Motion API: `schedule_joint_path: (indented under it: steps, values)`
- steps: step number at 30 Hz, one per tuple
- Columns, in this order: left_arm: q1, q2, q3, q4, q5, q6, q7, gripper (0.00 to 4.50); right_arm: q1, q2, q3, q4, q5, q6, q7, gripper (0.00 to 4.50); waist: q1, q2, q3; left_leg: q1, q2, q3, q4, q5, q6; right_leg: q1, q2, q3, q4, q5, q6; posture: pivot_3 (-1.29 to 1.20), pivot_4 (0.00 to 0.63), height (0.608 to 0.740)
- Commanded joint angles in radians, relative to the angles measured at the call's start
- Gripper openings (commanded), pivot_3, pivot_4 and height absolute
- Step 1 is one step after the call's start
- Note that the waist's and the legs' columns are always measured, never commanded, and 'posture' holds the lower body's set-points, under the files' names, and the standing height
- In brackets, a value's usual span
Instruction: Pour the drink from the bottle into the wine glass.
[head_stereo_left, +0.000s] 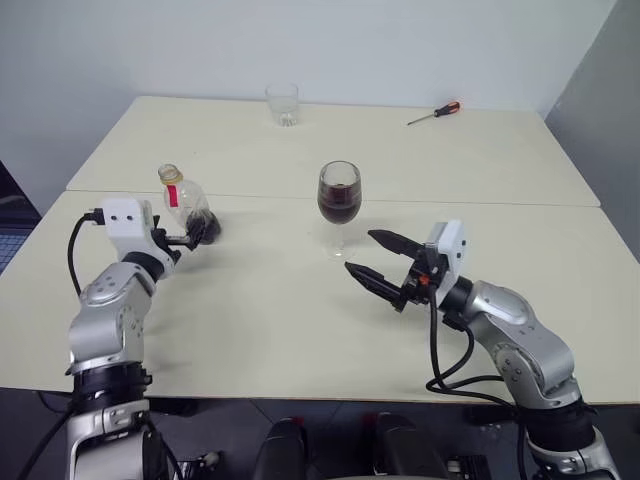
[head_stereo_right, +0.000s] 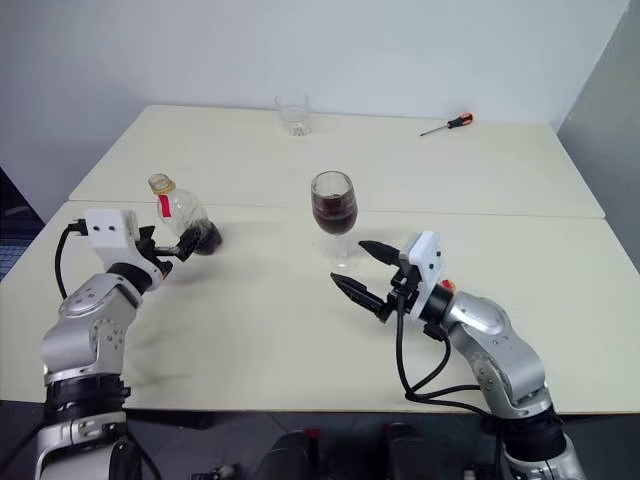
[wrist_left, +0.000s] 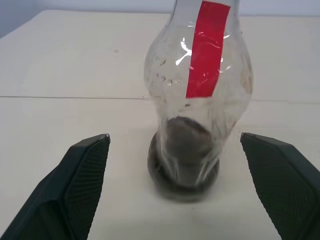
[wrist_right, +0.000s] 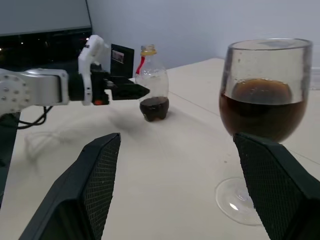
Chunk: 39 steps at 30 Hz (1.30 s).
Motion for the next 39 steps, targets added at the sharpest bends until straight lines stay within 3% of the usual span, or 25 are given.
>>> schedule_joint_path:
  steps: [1,6,11,15,20,26,34,39]
  values:
    - [0.085,0.016,0.061,-0.208,-0.064,0.103,0.013,4.46,0.024,-0.018,-0.058,-0.077,0.026,0.018,-0.028,3.86,0.001,0.0,0.0,0.0,0.0,0.0,0.0,0.0,0.0,0.0,0.0,0.0,0.0,0.0,0.0,0.0,0.15,0.74]
    - [0.259,-0.055,0.171,-0.437,-0.163,0.218,0.084,4.46,0.104,-0.045,-0.113,-0.108,-0.056,0.042,-0.138,3.86,0.001,0.0,0.0,0.001,0.0,0.0,-0.002,0.0,0.0,0.0,-0.001,0.001,-0.001,0.0,0.0,0.0,0.15,0.74]
    - [0.494,-0.185,0.252,-0.59,-0.203,0.249,0.155,4.46,0.157,-0.012,-0.151,-0.129,-0.134,0.066,-0.292,3.86,-0.001,0.0,0.0,0.003,0.0,0.001,-0.005,0.0,0.0,0.0,-0.001,0.003,-0.001,-0.001,0.0,0.0,0.15,0.74]
    - [0.664,-0.257,0.178,-0.707,-0.175,0.224,0.159,4.46,0.194,0.032,-0.188,-0.147,-0.152,0.117,-0.392,3.86,0.0,-0.001,-0.001,0.004,-0.001,0.003,-0.006,0.0,0.0,0.001,0.0,0.004,-0.001,-0.001,0.0,0.0,0.15,0.74]
    - [0.767,-0.348,0.006,-0.812,-0.125,0.197,0.202,4.46,0.3,0.109,-0.294,-0.127,-0.176,0.156,-0.522,3.86,0.015,-0.001,-0.002,0.004,-0.003,0.004,-0.006,0.0,0.0,0.004,0.0,0.003,-0.003,-0.002,0.001,0.0,0.15,0.74]
    - [0.733,-0.39,-0.07,-0.815,-0.096,0.172,0.252,4.46,0.354,0.165,-0.342,-0.14,-0.173,0.188,-0.582,3.86,-0.005,0.001,-0.004,0.007,-0.003,0.008,-0.007,0.0,0.0,0.004,0.001,0.007,-0.004,-0.005,0.004,0.0,0.15,0.74]
    - [0.5,-0.323,-0.089,-0.646,-0.042,0.106,0.235,4.46,0.347,0.207,-0.287,-0.139,-0.204,0.169,-0.597,3.86,-0.002,0.004,-0.006,0.008,-0.003,0.006,-0.009,0.0,0.0,0.004,0.005,0.004,-0.002,-0.007,0.001,0.0,0.15,0.74]
    - [0.451,-0.321,-0.124,-0.607,-0.029,0.086,0.226,4.46,0.322,0.218,-0.277,-0.12,-0.217,0.157,-0.597,3.86,-0.001,0.004,-0.006,0.007,-0.003,0.006,-0.009,0.0,0.0,0.004,0.004,0.004,-0.002,-0.006,0.0,0.0,0.15,0.74]
